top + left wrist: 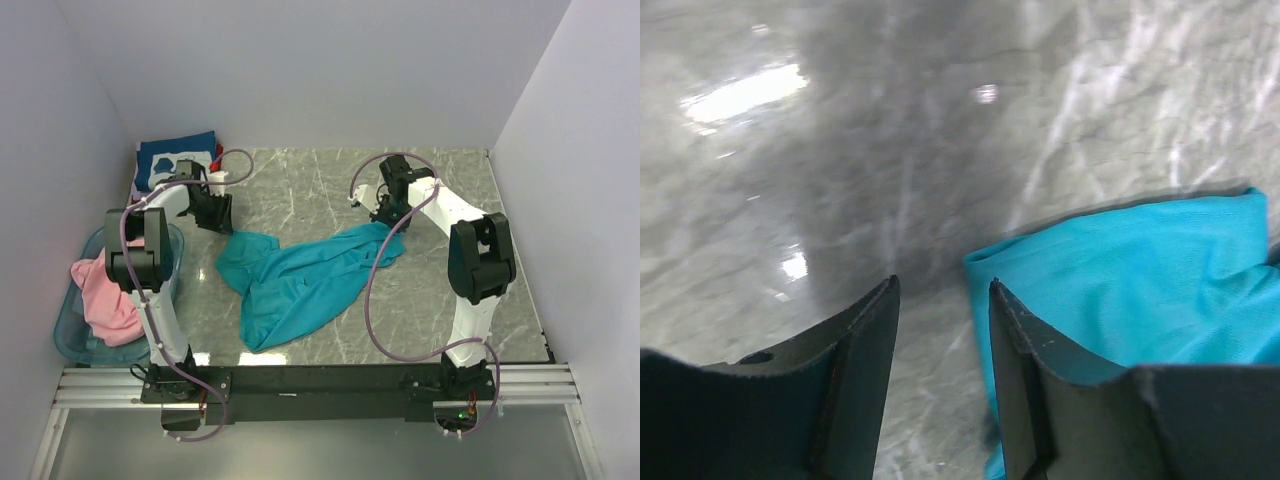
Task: Fold and stack the t-shirts
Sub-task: Flatten the tshirt out
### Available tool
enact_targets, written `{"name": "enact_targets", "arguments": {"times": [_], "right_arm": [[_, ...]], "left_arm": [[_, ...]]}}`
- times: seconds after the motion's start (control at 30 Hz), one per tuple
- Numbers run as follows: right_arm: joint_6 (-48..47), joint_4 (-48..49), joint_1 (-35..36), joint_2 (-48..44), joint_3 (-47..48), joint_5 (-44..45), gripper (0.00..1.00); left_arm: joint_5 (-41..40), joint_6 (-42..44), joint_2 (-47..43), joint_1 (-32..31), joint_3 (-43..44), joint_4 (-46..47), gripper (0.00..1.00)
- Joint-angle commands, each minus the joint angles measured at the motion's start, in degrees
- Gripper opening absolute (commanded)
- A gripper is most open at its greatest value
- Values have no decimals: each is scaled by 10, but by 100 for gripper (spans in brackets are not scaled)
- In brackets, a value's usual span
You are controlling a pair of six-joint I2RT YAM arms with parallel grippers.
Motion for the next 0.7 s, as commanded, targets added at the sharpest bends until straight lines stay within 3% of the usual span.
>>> {"name": "enact_targets", "arguments": {"times": [0.0,0.37,0.67], "right_arm": [[2,-2,4,-33,14,5,0],[15,-13,4,-48,18,-3,0],[23,-20,3,-58,21,-2,0]], "left_arm": [[10,3,0,15,-2,7,47],[36,16,6,7,-5,3,49],[-17,11,15,-34,-31,27,47]]}}
